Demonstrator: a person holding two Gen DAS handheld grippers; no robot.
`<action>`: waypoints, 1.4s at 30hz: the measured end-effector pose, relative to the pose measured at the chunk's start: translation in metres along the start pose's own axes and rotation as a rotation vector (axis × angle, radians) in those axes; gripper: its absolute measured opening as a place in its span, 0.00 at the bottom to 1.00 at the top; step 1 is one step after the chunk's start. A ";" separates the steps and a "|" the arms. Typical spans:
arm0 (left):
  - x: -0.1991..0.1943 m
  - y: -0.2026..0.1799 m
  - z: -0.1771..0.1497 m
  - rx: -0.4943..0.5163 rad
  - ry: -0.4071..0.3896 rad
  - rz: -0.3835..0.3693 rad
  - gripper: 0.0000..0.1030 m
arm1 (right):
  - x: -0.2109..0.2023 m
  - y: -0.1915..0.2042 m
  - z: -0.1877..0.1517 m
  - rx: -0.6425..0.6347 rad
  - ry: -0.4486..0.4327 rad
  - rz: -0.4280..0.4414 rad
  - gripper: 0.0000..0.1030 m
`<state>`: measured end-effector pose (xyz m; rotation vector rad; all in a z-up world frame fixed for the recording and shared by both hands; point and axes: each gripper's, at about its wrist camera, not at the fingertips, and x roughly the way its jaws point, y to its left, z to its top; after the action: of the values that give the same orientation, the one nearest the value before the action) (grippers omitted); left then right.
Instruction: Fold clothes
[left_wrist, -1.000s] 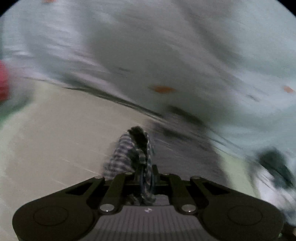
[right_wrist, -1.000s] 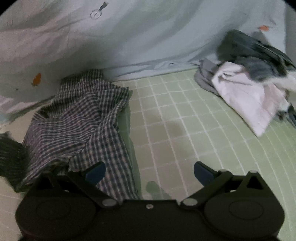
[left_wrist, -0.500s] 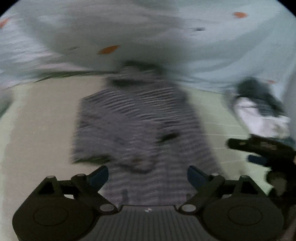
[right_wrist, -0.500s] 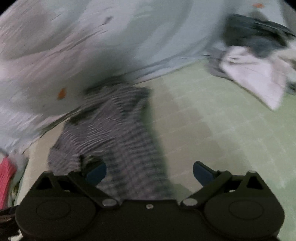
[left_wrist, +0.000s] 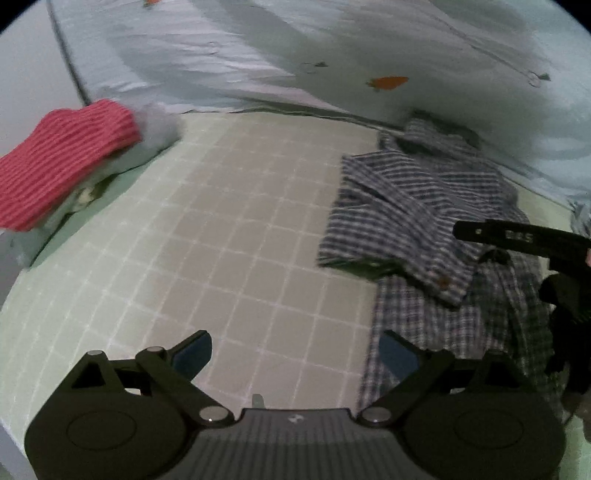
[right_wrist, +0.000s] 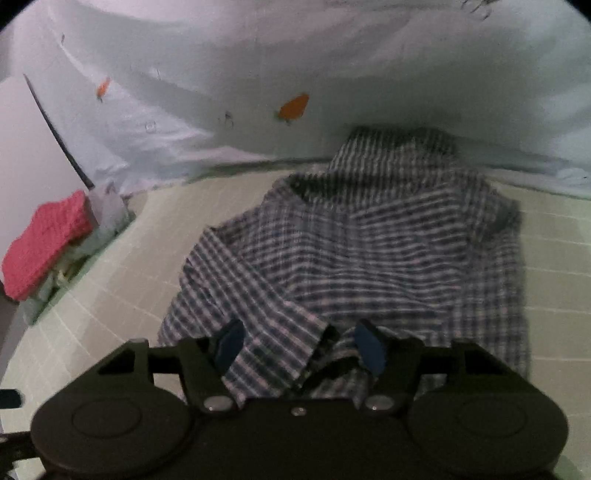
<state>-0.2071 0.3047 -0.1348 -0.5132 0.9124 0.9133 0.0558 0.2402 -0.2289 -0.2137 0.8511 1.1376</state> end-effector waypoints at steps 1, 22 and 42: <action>-0.001 0.003 -0.002 -0.006 0.003 0.008 0.94 | 0.005 0.000 0.000 0.000 0.013 -0.006 0.55; -0.036 0.017 -0.024 0.037 -0.048 -0.083 0.94 | -0.063 0.029 -0.027 -0.060 -0.105 -0.175 0.60; -0.020 0.046 -0.015 -0.035 0.005 0.001 0.95 | -0.002 0.028 -0.012 -0.131 0.025 -0.152 0.04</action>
<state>-0.2588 0.3096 -0.1261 -0.5448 0.9028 0.9307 0.0252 0.2445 -0.2285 -0.3957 0.7697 1.0509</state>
